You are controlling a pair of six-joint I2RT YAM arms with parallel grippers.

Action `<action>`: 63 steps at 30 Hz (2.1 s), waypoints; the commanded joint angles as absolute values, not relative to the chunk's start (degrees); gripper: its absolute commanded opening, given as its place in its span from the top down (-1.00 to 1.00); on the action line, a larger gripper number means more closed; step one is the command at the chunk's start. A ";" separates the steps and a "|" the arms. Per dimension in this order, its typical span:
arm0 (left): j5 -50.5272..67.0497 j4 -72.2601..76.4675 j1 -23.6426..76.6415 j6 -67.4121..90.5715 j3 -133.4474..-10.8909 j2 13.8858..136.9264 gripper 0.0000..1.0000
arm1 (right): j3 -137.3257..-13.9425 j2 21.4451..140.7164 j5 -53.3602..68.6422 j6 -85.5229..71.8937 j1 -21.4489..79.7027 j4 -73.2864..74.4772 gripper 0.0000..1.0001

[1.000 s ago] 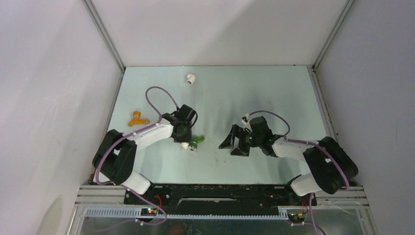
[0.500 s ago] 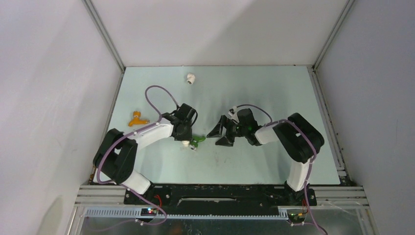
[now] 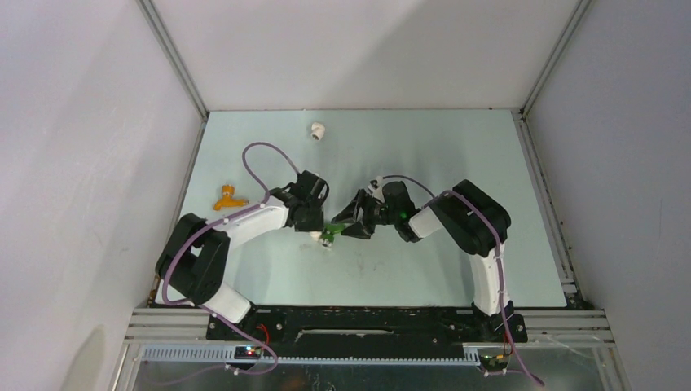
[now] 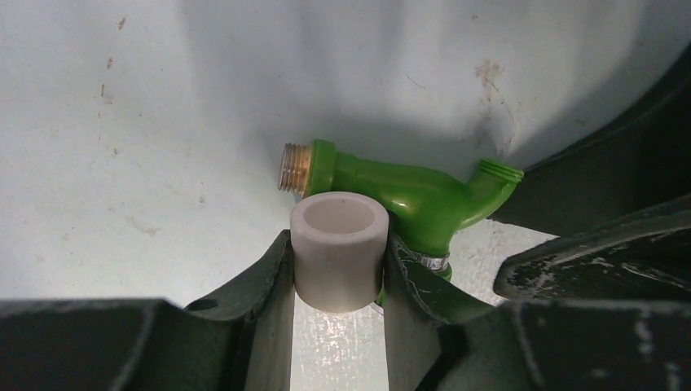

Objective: Install the water faucets
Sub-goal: Move the water faucet to the center of the board, then pick up the water faucet from the center of the board.

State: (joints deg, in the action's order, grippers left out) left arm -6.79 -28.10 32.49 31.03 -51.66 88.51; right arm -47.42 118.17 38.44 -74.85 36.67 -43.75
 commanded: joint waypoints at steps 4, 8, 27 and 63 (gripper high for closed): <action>-2.10 -22.75 32.88 32.72 -48.86 89.30 1.00 | -48.33 123.11 35.35 -78.25 37.95 -52.86 -0.36; -0.78 -21.08 33.02 33.04 -47.42 88.62 1.00 | -48.34 124.19 34.95 -78.51 38.49 -56.39 -0.34; 8.38 -9.34 33.13 33.91 -35.16 78.34 1.00 | -49.22 124.60 35.96 -74.75 41.07 -65.75 0.03; 9.84 -8.82 32.76 32.65 -30.60 69.32 1.00 | -50.43 119.38 37.51 -61.34 42.26 -53.62 0.88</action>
State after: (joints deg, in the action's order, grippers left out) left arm 11.53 -6.79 32.97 32.99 -29.76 71.48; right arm -49.04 121.49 35.38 -63.61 41.80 -54.59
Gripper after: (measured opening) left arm 0.388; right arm 0.304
